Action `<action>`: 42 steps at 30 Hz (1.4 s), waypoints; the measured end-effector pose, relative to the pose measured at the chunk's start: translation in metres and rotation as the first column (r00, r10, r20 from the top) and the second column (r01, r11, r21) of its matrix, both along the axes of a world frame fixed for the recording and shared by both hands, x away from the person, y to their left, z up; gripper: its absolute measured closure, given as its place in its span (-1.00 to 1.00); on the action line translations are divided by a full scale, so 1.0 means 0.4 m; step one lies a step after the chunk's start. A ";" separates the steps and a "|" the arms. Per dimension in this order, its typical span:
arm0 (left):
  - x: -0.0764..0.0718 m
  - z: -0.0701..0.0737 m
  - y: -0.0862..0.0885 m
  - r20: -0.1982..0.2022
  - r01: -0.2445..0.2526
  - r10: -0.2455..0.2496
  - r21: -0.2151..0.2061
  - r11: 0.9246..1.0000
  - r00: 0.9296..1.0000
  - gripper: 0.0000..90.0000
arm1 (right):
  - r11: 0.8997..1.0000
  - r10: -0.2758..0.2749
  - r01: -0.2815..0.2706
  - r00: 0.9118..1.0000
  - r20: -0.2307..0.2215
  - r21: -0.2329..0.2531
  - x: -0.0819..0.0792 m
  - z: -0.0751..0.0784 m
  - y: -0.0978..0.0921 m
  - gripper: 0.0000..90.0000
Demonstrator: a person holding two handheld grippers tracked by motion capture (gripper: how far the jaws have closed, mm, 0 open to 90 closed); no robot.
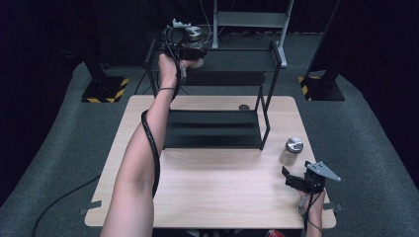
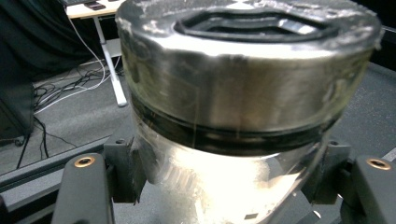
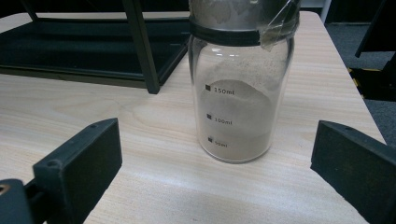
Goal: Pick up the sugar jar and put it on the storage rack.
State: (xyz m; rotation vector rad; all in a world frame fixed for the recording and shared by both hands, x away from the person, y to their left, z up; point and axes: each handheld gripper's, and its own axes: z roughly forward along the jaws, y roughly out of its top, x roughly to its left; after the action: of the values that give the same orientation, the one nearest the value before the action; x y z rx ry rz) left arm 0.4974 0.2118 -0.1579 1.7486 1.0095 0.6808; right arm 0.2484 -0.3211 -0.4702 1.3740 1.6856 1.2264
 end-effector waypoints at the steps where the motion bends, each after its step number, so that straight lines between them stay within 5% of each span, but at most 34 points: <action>1: 0.001 0.000 0.000 -0.001 0.001 -0.001 0.001 1.000 1.000 -0.33 | 1.000 0.000 0.000 1.000 0.000 0.000 0.000 0.000 0.000 -0.98; 25: 0.005 0.033 -0.005 -0.051 -0.005 0.007 0.025 1.000 0.999 -0.34 | 1.000 -0.001 0.001 1.000 0.001 0.001 -0.001 0.000 0.000 -0.98; 31: -0.012 0.073 -0.001 -0.076 0.024 -0.018 0.072 0.997 0.997 -0.63 | 1.000 0.000 0.000 1.000 0.001 -0.001 0.000 0.000 0.001 -0.98; 42: -0.075 0.133 -0.001 -0.107 0.091 -0.070 0.202 0.975 0.992 -1.00 | 1.000 -0.001 0.001 1.000 -0.002 -0.004 0.000 0.001 0.002 -0.98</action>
State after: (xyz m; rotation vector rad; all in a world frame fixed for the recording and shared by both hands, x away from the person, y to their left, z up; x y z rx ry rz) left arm 0.4675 0.2115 -0.1046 2.0109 0.9566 0.6718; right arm 0.2485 -0.3204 -0.4696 1.3742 1.6881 1.2203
